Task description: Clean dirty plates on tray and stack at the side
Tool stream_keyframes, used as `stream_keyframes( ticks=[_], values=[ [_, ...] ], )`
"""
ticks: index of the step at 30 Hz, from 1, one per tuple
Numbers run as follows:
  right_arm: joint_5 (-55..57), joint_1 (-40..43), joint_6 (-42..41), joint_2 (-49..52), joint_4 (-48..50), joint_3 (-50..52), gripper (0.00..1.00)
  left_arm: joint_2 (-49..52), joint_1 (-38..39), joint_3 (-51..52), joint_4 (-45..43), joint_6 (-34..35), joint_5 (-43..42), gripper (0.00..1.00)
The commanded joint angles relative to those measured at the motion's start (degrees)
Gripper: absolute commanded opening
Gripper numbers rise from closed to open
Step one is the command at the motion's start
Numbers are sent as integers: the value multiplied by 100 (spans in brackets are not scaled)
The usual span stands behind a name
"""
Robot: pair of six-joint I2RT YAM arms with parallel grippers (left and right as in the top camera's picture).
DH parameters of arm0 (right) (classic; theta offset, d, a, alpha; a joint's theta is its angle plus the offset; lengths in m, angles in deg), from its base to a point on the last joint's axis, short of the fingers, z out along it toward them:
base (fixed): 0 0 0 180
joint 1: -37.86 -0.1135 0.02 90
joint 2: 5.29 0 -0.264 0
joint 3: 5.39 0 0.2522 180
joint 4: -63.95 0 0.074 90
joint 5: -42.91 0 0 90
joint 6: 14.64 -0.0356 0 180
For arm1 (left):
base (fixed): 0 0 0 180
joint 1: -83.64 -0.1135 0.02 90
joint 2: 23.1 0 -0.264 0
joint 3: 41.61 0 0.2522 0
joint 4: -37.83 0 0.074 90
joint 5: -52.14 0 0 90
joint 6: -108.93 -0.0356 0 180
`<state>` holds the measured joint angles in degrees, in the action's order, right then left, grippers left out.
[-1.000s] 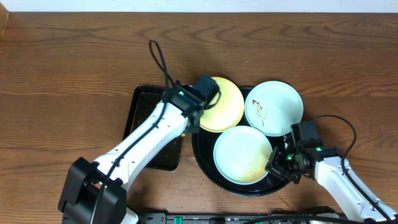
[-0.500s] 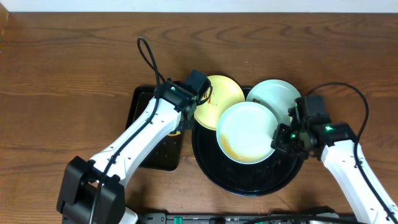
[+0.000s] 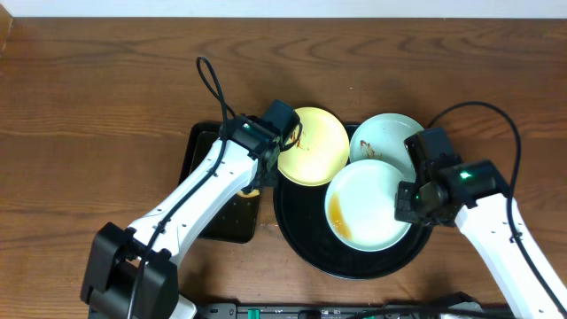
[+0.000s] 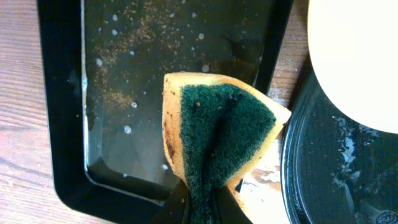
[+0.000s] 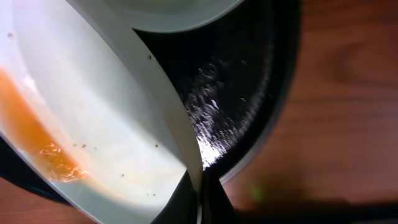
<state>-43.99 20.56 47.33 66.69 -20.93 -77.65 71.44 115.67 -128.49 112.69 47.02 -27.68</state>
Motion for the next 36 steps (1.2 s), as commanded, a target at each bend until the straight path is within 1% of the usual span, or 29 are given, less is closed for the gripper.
stream_keyframes(
  ticks=[1, 6, 11, 15, 18, 20, 22, 23, 25, 29, 33, 36],
  values=[
    [802, -63, -68, -52, -234, -492, 2, -68, -26, -138, 17, -133, -76, 7],
    [1340, -63, -81, -52, -568, -1060, 2, -68, -26, -136, 39, -184, -74, 7],
    [1471, -63, -57, -50, -852, -1528, 2, -68, -197, -52, 101, -157, -44, 7],
    [1626, -74, -9, -50, -957, -1668, 2, -68, -640, 101, 90, -129, -50, 7],
    [2094, -79, -17, -48, -1010, -1672, 2, -68, -1054, 205, 24, -162, -55, 7],
    [2260, -79, -136, -46, -1008, -1674, 2, -68, -1257, 269, -50, -225, -55, 7],
    [2579, -79, -339, -26, -1008, -1672, 2, -61, -1464, 348, -131, -262, -57, 7],
    [2914, -79, -457, 11, -1005, -1672, 2, -55, -1617, 433, -234, -284, -61, 7],
    [3145, -79, -538, 81, -960, -1672, 2, -31, -1790, 544, -363, -302, -81, 7],
    [3370, -98, -743, 315, -791, -1672, 1, -11, -2098, 800, -656, -435, -487, 8],
    [3993, -284, -909, 654, -581, -1672, 1, -11, -2282, 1104, -975, -518, -905, 8],
    [4533, -588, -1117, 894, -450, -1672, 1, -11, -2297, 1261, -1147, -540, -984, 7]
  ],
)
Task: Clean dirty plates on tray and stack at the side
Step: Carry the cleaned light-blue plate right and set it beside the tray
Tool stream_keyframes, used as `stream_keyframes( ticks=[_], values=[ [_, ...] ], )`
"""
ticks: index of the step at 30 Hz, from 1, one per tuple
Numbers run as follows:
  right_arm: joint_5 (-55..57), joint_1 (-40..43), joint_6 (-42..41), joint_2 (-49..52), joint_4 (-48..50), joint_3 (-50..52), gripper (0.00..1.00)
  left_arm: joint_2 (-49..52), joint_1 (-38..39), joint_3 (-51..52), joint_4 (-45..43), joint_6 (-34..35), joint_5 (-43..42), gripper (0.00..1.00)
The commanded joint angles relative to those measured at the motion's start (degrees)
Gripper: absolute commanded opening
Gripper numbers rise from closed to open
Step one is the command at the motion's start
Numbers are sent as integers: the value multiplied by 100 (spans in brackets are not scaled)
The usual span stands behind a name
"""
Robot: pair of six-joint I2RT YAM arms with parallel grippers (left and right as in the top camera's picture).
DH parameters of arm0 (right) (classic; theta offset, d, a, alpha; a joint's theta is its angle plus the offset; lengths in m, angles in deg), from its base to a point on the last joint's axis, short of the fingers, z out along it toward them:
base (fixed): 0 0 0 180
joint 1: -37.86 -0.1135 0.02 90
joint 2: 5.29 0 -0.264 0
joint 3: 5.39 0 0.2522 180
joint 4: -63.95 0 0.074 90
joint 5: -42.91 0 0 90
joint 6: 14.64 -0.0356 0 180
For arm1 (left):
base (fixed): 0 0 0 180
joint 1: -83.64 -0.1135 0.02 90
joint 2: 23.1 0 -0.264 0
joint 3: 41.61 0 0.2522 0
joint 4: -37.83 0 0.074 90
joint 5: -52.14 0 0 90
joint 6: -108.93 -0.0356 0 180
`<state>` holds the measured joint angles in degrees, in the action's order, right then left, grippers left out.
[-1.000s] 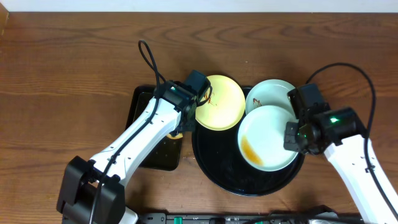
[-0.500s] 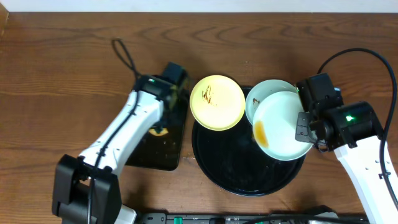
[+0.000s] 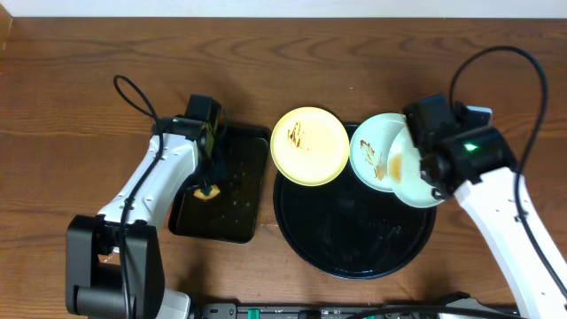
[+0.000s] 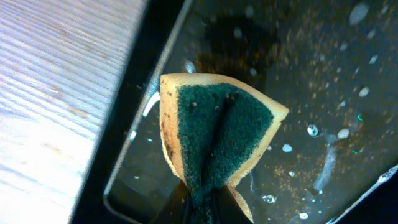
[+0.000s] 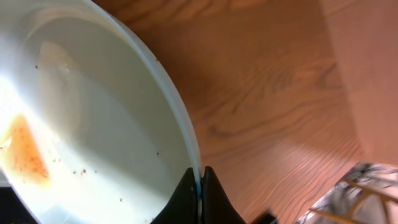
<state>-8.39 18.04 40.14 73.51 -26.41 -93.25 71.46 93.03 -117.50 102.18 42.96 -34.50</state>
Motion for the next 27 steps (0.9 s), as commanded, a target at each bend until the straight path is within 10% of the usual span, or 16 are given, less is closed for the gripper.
stream_keyframes(
  ticks=[1, 27],
  values=[
    [1104, -433, -396, 271, 153, -111, 1, -13, -33, 197, -131, -133, -302, 7],
    [3381, -2428, 232, 651, 332, -122, 1, -13, -33, 247, -348, -260, -448, 7]
  ],
)
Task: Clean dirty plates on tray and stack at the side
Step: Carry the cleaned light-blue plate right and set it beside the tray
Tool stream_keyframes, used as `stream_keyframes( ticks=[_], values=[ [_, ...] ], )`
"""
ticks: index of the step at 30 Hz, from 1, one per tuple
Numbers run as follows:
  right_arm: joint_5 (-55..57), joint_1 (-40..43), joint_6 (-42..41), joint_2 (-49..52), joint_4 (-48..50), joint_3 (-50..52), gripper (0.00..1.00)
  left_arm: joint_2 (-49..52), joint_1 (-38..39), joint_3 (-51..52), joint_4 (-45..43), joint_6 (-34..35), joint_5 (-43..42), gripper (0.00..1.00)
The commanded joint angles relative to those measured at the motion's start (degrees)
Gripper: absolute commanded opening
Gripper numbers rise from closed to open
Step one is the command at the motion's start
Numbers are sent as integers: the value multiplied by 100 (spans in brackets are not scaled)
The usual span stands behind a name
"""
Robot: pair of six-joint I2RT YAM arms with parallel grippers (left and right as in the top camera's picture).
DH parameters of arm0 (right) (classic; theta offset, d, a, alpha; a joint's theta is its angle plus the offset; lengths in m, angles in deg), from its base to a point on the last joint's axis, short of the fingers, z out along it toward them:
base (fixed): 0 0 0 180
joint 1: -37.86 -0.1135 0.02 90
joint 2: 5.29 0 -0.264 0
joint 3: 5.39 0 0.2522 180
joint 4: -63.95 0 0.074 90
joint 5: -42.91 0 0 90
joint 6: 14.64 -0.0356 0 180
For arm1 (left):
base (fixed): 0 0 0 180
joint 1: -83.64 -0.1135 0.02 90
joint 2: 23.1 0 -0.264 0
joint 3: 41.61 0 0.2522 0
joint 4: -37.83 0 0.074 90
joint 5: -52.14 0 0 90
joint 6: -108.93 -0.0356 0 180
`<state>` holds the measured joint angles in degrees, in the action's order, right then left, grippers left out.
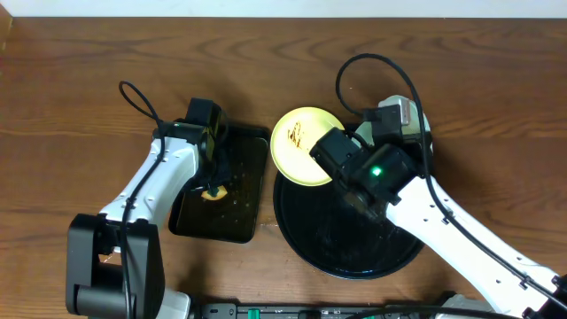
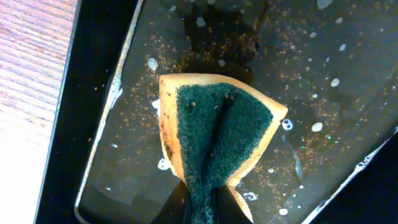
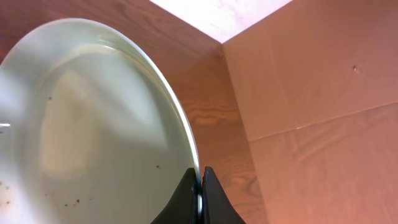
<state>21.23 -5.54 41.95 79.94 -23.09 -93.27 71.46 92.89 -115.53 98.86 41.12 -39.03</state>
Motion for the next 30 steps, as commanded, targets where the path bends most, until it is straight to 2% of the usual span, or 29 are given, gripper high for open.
stream_keyframes(
  ticks=[1, 18, 20, 25, 30],
  values=[
    [439, -79, 50, 9, -2, -120, 1, -13, -20, 50, -22, -74, 4, 8],
    [546, -142, 83, 9, 11, -120, 1, -13, -20, 50, -79, -79, -142, 8],
    [122, -109, -166, 9, 26, -120, 1, -13, -20, 50, -87, -79, -144, 8],
    [-1934, 514, -1355, 9, 144, -120, 1, -13, -20, 50, -87, -79, -142, 7],
    [-2848, 1488, -997, -26, 815, -184, 1, -13, -20, 50, -66, -120, -144, 7]
  ],
)
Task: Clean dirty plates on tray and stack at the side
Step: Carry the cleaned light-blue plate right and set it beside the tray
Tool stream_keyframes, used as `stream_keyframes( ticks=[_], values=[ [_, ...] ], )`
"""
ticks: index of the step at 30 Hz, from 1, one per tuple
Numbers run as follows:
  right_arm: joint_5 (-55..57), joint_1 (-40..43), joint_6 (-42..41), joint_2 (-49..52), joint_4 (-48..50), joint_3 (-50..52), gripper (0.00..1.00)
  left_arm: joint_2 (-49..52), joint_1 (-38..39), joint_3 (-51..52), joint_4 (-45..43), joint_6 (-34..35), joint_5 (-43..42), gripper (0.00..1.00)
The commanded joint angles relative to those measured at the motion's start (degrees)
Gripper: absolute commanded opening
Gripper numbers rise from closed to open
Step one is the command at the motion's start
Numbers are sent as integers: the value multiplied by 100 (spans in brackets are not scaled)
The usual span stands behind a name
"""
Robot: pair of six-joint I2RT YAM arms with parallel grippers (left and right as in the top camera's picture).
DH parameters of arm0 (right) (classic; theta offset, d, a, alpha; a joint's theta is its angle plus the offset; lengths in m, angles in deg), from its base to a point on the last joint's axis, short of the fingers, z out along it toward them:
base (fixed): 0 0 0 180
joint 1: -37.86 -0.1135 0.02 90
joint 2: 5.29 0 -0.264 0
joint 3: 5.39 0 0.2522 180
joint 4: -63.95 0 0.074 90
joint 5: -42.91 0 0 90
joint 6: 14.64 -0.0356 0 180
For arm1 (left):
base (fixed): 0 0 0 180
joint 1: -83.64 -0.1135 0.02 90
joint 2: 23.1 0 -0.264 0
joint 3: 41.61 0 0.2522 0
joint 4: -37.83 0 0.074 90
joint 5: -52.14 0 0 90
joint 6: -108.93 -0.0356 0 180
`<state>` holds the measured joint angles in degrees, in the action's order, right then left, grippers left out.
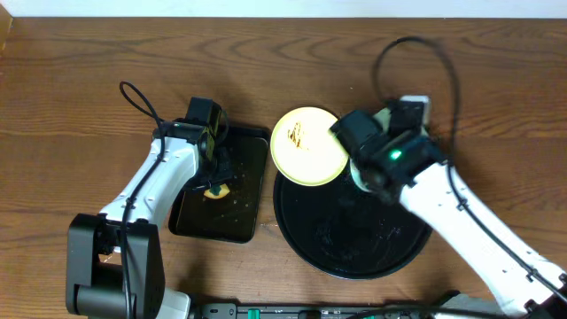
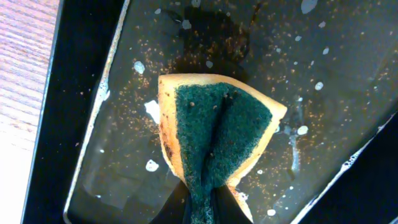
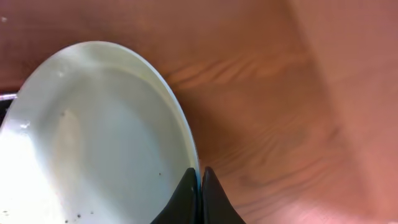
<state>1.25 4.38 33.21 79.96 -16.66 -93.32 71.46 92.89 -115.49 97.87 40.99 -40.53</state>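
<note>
My right gripper (image 3: 199,180) is shut on the rim of a white plate (image 3: 99,137), held tilted over the wooden table. Only a few dark specks show on its face. In the overhead view the right arm covers this plate. A yellow plate (image 1: 307,146) with a brown smear lies at the round black tray's (image 1: 354,239) upper left edge. My left gripper (image 2: 200,202) is shut on a folded yellow and green sponge (image 2: 217,130), low over the wet rectangular black tray (image 1: 190,217).
A pale plate edge (image 1: 357,174) shows under the right arm; which plate it is cannot be told. Water drops and brown crumbs cover the rectangular tray's floor (image 2: 323,56). Wooden table (image 1: 80,97) lies all around both trays.
The right arm has swung so that its wrist sits further right, by the yellow plate. The held plate now has wood grain behind it instead of cardboard. The sponge shifted slightly within the rectangular tray.
First the left gripper held the sponge between the two trays, and the right gripper held an orange-stained white plate over the round tray. Then the sponge was over the rectangular tray and the plate tilted at the right. The plate has stayed gripped and tilted since.
</note>
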Motion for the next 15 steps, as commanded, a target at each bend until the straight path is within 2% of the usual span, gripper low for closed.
stream_keyframes(
  ticks=[1, 8, 15],
  values=[
    [-1102, 780, 42, -28, 267, -251, 1, -13, -20, 46, 52, -105, 7, 7],
    [-2942, 3178, 949, -28, 820, -608, 1, -13, -20, 46, 85, -105, 7, 8],
    [-4201, 5490, 1419, 236, 1056, -605, 1, -13, -20, 46, 120, -105, 7, 7]
  ],
)
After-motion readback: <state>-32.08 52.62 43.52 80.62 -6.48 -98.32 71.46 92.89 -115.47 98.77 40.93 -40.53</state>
